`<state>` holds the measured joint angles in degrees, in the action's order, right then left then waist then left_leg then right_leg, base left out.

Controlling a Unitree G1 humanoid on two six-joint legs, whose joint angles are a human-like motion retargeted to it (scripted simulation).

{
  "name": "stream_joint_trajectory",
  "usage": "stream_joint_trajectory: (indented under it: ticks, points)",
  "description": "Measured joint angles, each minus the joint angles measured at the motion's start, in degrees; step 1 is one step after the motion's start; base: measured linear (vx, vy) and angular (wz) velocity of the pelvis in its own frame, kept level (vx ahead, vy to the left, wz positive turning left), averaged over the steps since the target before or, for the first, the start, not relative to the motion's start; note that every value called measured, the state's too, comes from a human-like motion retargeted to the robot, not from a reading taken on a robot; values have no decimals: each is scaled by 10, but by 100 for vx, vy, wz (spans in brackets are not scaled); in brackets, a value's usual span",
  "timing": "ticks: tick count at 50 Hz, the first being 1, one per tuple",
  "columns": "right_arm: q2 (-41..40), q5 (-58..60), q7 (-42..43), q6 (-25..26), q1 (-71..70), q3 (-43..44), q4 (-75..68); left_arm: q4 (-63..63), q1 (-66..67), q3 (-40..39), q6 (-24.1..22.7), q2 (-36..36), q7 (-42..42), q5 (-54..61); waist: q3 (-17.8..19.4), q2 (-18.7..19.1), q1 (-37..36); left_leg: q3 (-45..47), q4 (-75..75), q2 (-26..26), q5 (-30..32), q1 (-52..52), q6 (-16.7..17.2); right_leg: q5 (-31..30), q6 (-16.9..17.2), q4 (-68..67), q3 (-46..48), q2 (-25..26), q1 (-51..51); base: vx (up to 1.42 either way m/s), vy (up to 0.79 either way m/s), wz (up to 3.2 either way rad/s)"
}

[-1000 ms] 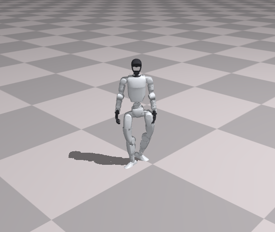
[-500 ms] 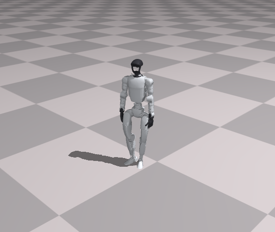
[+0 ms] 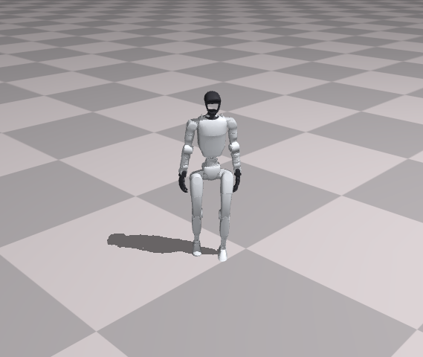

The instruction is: Upper body actions

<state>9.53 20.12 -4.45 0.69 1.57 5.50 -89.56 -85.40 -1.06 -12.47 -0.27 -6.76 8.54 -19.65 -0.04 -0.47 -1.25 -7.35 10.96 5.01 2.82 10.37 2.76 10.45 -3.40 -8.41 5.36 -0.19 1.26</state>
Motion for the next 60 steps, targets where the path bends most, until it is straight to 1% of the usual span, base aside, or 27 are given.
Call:
stream_joint_trajectory:
  ticks: [3,5,7,10,14,17,18,20,23,25,26,27,28,30,32,35,37,38,40,43,45,50,55,57,58,59,60]
  points:
    - [5,15,-1,-4,-5,0,8,8,-7,10,-8,3,-6,5,25,-6,-49,-17,-9,9,19,9,3,-11,0,19,56,-7,14,-30,-3,152]
    - [14,31,-1,-6,-3,3,13,4,-9,12,-13,10,-18,11,29,-9,-74,-14,-15,11,22,22,-18,-14,3,31,106,-17,19,-25,6,199]
    - [20,49,7,-6,4,3,16,-6,0,5,-18,17,-33,22,26,-17,-76,89,-17,-12,-6,35,-63,-14,4,44,153,-25,27,-11,13,258]
    - [24,64,31,0,14,5,11,-24,15,-8,-16,20,-37,44,11,-25,-45,291,-19,-58,-60,41,-96,-4,10,59,244,-35,40,-3,16,341]
    - [23,31,33,-1,23,18,-5,-22,25,-58,-4,18,-31,41,-1,-37,-5,568,-26,-96,-104,10,-86,17,27,63,368,-48,50,-2,18,371]
    - [14,9,40,-3,38,41,-6,-14,31,-90,-5,16,-35,57,-3,-58,-17,755,-32,-93,-117,-49,-77,29,40,64,443,-66,63,12,23,299]
    - [9,2,47,-4,43,50,-5,-13,33,-96,-5,14,-34,65,-6,-64,-23,789,-34,-85,-120,-65,-79,32,46,67,477,-67,69,17,24,287]
    - [1,-7,61,-5,54,66,-3,-15,36,-107,-3,8,-34,79,-15,-74,-37,808,-26,-74,-129,-81,-90,35,60,73,541,-73,81,24,29,281]
    - [-8,-12,68,-6,69,76,-1,-27,41,-127,2,-1,-46,94,-35,-85,-54,770,2,-69,-144,-87,-99,35,81,79,630,-78,96,34,33,255]
    - [-12,-13,64,-6,73,75,-1,-33,47,-143,5,-5,-54,103,-47,-79,-67,765,-12,-63,-141,-104,-70,36,92,80,677,-66,105,33,27,201]
    - [-13,-10,61,-5,73,74,0,-35,52,-151,5,-6,-56,106,-53,-73,-76,790,-28,-56,-134,-114,-52,37,97,79,694,-58,110,38,38,174]
    - [-14,-7,58,-3,71,74,2,-37,57,-159,6,-6,-57,109,-59,-69,-81,803,-43,-49,-126,-118,-41,36,101,78,713,-52,115,40,43,174]
    - [-13,-1,55,-1,69,75,4,-40,62,-167,7,-5,-56,112,-66,-67,-82,794,-57,-42,-118,-113,-45,33,107,79,733,-49,119,37,36,185]
    - [-13,7,52,2,64,75,12,-53,70,-179,11,-5,-52,120,-83,-66,-80,687,-50,-43,-120,-69,-58,25,112,78,765,-49,124,39,31,188]
    - [-17,0,55,-5,63,64,24,-67,75,-186,19,-8,-54,129,-81,-54,-79,645,-52,-38,-129,-63,-71,9,99,65,767,-45,138,47,35,152]
    - [-19,-8,46,-20,55,52,46,-75,73,-188,24,-4,-52,132,-59,-33,-92,596,-59,-40,-135,-77,-80,-38,69,30,752,-46,167,28,26,146]
    - [-19,3,40,-19,49,51,58,-77,68,-185,25,3,-48,129,-54,-8,-80,557,-51,-61,-137,-77,-85,-82,31,-8,745,-42,180,21,13,214]
    - [-19,7,41,-19,50,49,62,-78,69,-182,23,7,-48,127,-53,6,-70,541,-48,-72,-137,-80,-88,-101,8,-34,731,-42,184,43,24,240]
    - [-20,7,44,-23,56,42,67,-80,71,-172,21,12,-45,122,-51,28,-48,501,-37,-90,-138,-81,-94,-120,-12,-102,676,-52,179,48,23,256]
    - [-23,2,35,-26,54,33,68,-75,57,-156,25,16,-32,106,-41,26,-24,444,-31,-79,-132,-72,-105,-89,38,-219,475,-76,87,27,7,237]
    - [-28,0,29,-23,49,29,65,-67,45,-144,22,18,-27,94,-30,19,-27,409,-29,-71,-127,-65,-110,-70,44,-232,399,-60,56,16,-4,166]
    - [-34,11,26,-21,53,12,66,-41,28,-103,15,21,-7,67,-14,5,-26,312,-25,-50,-111,-53,-115,-40,11,-148,343,-42,20,17,-8,180]
    - [-36,30,26,-16,50,6,63,-31,16,-85,12,22,-4,40,5,-34,-22,225,-41,9,-90,-64,-120,-13,23,-45,167,-23,-39,21,-11,175]
    - [-36,31,29,-15,52,4,63,-30,19,-82,10,24,-5,42,13,-45,-26,198,-45,26,-85,-76,-120,-33,25,-2,122,-25,-47,17,-11,136]
    - [-36,31,29,-14,52,4,64,-32,20,-81,10,24,-4,43,18,-53,-26,185,-46,38,-84,-83,-120,-86,29,18,117,-34,-49,15,-10,118]
    - [-37,31,28,-14,51,4,64,-34,21,-83,10,22,-3,43,20,-55,-30,175,-47,41,-82,-87,-118,-86,26,23,123,-37,-43,17,-11,98]
    - [-38,31,25,-14,50,3,64,-37,22,-85,11,19,-1,42,20,-55,-35,166,-48,40,-81,-91,-115,-60,18,20,135,-38,-34,17,-13,88]
